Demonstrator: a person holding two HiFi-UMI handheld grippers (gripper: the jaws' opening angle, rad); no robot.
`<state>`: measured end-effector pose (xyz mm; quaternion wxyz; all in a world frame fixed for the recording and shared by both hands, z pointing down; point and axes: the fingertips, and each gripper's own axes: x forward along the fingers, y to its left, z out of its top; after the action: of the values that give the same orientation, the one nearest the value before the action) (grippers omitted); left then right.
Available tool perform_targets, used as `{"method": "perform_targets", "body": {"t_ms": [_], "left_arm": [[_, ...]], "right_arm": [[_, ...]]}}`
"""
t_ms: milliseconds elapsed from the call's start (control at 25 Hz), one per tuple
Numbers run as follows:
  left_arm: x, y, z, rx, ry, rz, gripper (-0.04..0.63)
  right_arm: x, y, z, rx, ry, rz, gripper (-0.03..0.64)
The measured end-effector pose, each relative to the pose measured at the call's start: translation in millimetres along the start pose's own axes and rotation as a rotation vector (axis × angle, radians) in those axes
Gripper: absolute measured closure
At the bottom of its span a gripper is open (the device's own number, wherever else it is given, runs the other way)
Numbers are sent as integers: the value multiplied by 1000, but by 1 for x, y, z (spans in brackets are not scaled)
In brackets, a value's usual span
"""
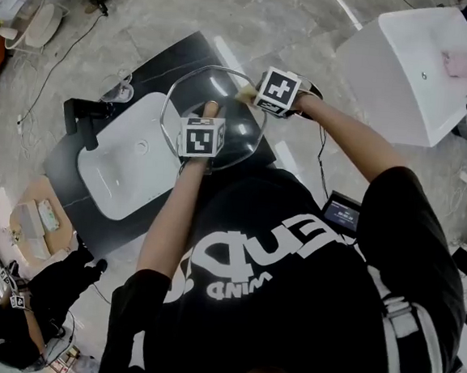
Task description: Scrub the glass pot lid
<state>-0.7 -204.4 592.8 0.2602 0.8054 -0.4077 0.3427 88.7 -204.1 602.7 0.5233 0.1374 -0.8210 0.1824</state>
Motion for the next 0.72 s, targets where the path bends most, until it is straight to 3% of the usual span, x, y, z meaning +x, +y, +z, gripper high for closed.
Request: {"method": "perform_targets", "body": {"t_ms": [720], "left_arm": [[0,-4,0,13,-8,12,416]], "right_arm": [[5,76,-21,98,-47,56,569]]}}
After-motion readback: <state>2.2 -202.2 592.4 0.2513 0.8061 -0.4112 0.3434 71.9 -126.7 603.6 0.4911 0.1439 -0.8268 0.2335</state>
